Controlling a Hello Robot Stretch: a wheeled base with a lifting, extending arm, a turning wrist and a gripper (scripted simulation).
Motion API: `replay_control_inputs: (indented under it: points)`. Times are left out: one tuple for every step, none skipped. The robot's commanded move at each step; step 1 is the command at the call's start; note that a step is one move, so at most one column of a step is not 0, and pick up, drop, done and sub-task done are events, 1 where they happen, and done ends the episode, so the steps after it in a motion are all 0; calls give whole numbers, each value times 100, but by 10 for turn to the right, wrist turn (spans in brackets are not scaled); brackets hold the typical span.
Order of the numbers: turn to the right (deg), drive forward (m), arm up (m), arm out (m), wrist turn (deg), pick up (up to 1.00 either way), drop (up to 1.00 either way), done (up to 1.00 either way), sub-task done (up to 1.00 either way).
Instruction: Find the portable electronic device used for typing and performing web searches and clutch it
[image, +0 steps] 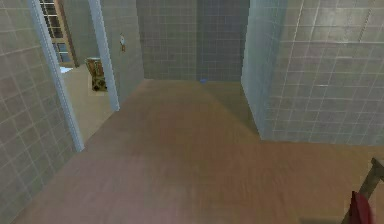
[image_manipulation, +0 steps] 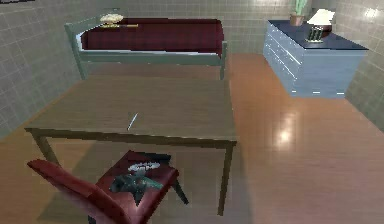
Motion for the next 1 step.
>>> replay_control_inputs:
  points:
    - [0, 5, 0, 0, 0, 0, 0, 0, 0]
